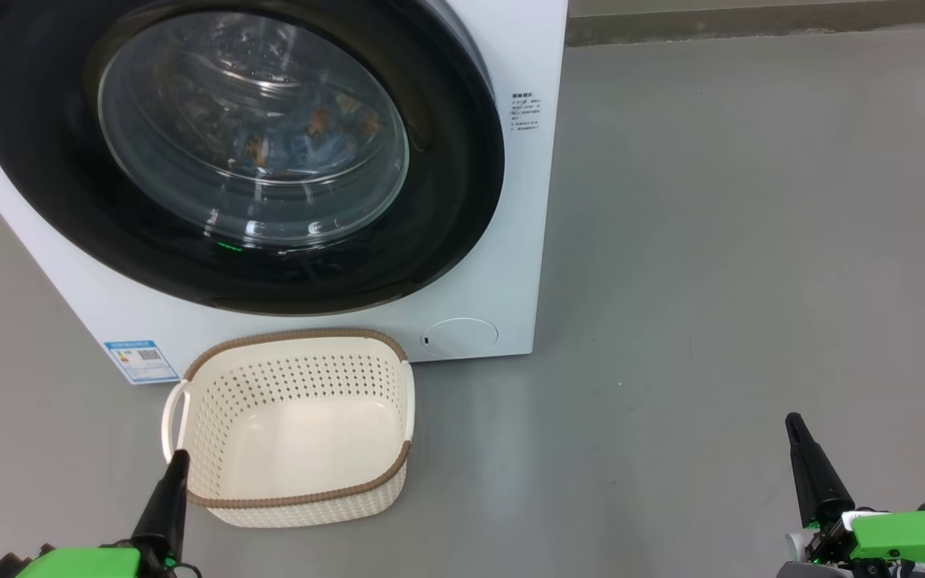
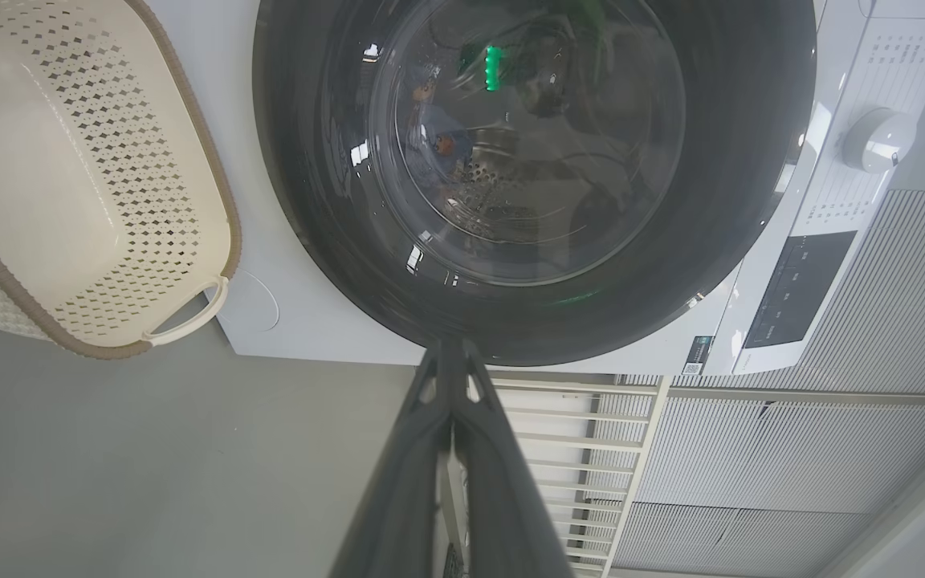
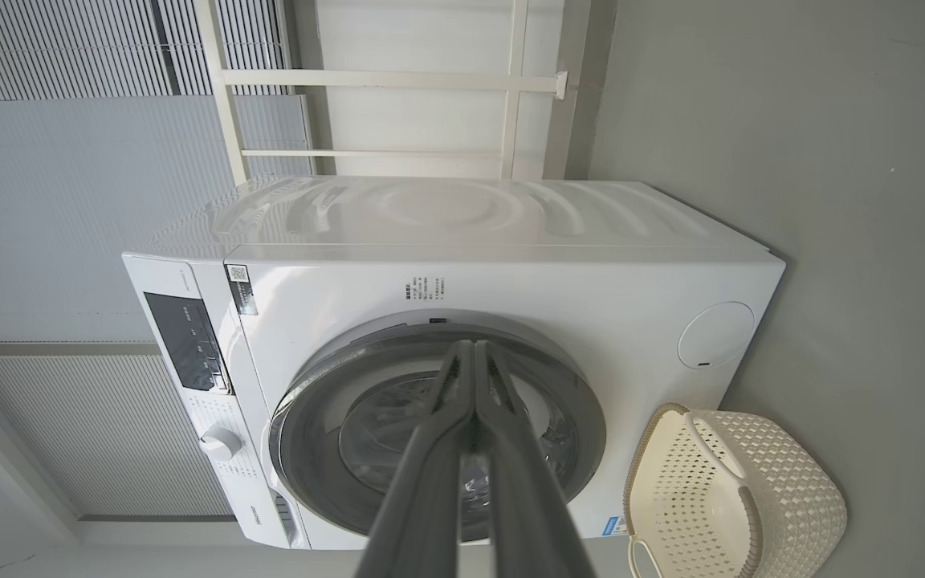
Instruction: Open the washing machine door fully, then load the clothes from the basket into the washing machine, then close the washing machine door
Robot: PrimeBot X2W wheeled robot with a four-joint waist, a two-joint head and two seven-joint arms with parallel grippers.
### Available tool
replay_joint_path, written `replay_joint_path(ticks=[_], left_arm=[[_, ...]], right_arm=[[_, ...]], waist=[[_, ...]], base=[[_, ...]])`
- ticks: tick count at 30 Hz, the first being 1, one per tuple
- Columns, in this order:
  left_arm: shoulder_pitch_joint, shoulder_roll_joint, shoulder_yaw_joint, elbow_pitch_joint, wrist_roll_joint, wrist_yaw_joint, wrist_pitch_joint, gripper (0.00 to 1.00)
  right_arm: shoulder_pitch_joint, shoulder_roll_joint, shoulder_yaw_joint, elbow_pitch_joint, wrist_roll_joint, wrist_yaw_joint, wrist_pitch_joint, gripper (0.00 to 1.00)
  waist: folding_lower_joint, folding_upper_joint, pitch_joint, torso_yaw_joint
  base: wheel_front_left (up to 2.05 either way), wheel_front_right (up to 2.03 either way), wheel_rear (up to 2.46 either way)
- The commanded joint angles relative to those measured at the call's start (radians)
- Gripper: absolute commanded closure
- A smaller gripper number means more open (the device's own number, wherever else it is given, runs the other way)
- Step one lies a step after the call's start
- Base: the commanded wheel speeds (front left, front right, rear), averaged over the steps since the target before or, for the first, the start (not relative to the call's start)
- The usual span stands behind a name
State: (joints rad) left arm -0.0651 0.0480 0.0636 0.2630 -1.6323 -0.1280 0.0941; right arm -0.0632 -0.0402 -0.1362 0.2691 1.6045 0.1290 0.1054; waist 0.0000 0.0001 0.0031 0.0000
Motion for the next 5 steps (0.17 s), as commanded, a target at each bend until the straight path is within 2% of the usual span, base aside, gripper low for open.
replay_joint_path(ticks=[1, 5], left_arm=[[-0.041, 0.014, 0.034, -0.018, 0.010, -0.003, 0.006, 1.00], [-0.041, 0.014, 0.035, -0.018, 0.011, -0.003, 0.007, 1.00]], right_arm=[[-0.045, -0.010, 0.022, -0.024, 0.004, 0.002, 0.008, 1.00], [-0.045, -0.010, 0.022, -0.024, 0.004, 0.002, 0.008, 1.00]], waist=[[0.0000, -0.0001, 0.000, 0.000], [0.0000, -0.0001, 0.000, 0.000]], base=[[0.00, 0.00, 0.00], [0.00, 0.00, 0.00]])
